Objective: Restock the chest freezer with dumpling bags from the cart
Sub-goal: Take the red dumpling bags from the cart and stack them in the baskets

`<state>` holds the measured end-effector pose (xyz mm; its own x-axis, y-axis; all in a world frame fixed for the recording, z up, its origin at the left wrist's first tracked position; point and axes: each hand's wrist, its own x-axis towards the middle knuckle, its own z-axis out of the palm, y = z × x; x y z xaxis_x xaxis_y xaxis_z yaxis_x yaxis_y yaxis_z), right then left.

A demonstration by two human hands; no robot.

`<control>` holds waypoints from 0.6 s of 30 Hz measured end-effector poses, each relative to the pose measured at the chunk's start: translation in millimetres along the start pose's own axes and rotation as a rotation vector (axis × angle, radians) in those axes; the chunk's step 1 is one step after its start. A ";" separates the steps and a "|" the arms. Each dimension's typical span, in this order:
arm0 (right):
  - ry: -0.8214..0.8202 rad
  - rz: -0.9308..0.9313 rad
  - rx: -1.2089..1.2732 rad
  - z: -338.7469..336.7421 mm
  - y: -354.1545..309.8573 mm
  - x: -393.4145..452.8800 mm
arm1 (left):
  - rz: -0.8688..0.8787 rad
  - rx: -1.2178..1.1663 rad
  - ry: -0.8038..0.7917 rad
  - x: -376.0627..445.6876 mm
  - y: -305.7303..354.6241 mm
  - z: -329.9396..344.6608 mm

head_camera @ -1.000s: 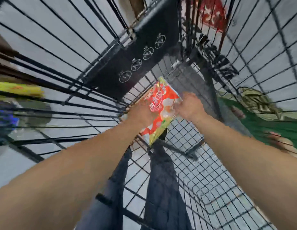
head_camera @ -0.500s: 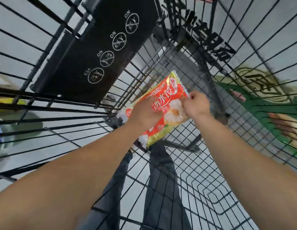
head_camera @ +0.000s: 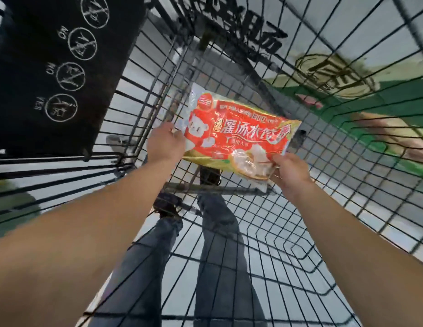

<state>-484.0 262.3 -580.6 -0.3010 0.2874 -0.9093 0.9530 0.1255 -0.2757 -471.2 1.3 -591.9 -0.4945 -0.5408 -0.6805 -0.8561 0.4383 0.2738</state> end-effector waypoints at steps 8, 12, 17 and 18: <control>0.131 -0.013 0.154 10.5 9.0 7.5 | 0.030 -0.087 -0.134 29.3 16.9 6.1; 0.213 -0.069 0.205 15.5 11.8 -5.3 | 0.044 -0.141 -0.180 28.6 11.1 -2.5; 0.281 -0.132 0.217 13.0 7.7 -45.6 | 0.146 -0.184 -0.171 -7.5 25.0 -39.8; 0.306 -0.147 0.250 7.8 5.5 -63.0 | 0.175 -0.198 -0.185 -20.9 29.6 -54.3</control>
<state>-459.6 237.5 -527.2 -0.3950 0.5574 -0.7303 0.8667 -0.0374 -0.4974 -494.4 -13.3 -532.7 -0.6166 -0.3221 -0.7184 -0.7821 0.3554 0.5119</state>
